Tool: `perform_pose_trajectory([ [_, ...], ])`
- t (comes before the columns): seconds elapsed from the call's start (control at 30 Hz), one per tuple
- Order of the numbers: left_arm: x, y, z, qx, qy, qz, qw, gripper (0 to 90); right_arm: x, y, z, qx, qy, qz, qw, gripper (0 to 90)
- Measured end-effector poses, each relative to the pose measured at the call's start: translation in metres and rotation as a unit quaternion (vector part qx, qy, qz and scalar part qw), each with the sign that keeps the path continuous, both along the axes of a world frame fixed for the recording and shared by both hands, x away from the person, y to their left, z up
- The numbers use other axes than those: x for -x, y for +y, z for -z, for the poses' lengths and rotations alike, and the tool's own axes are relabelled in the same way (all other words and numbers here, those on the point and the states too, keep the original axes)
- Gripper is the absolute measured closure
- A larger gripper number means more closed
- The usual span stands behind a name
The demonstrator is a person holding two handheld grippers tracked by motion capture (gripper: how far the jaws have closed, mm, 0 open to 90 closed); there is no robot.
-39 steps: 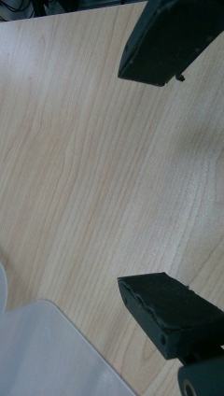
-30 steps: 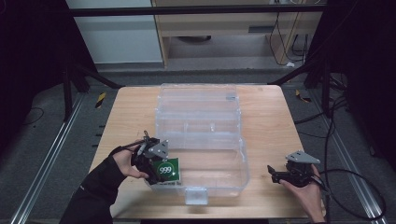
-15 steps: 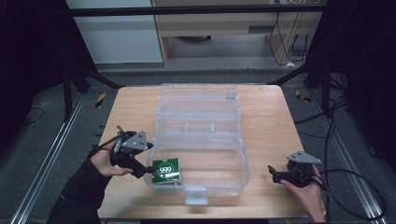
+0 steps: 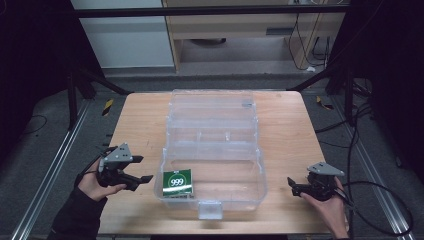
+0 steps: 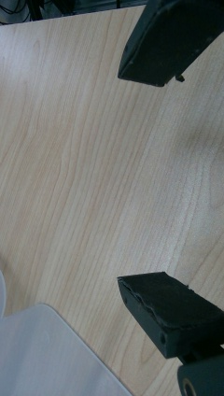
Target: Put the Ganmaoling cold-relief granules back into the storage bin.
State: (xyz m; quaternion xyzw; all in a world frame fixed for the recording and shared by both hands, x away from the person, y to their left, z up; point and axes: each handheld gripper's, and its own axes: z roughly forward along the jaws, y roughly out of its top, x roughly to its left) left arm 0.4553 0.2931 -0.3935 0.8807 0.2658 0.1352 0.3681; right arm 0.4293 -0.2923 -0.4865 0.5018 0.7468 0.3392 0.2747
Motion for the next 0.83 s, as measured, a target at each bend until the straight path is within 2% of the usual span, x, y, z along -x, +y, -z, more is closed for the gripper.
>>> perform_pose_trajectory([
  [0.13, -0.002, 0.010, 0.013, 0.016, -0.004, -0.044, 0.9989, 22.4, 0.000, 0.000, 0.000, -0.001, 0.001, 0.002, 1.0000, 3.4],
  [0.3, -0.006, 0.019, 0.031, 0.030, -0.008, -0.101, 0.9944, 22.0, 0.000, -0.001, 0.001, -0.003, 0.001, 0.003, 1.0000, 3.2],
  [0.43, -0.010, 0.027, 0.045, 0.044, -0.011, -0.148, 0.9879, 21.9, 0.001, -0.002, 0.001, -0.004, 0.001, 0.009, 0.9999, 3.2],
  [0.57, -0.013, 0.034, 0.058, 0.052, -0.010, -0.197, 0.9791, 21.9, 0.001, -0.003, 0.001, -0.003, -0.001, 0.012, 0.9999, 3.1],
  [0.83, -0.013, 0.048, 0.074, 0.060, -0.002, -0.261, 0.9635, 22.0, 0.001, -0.005, 0.002, -0.006, -0.002, 0.022, 0.9998, 3.1],
])
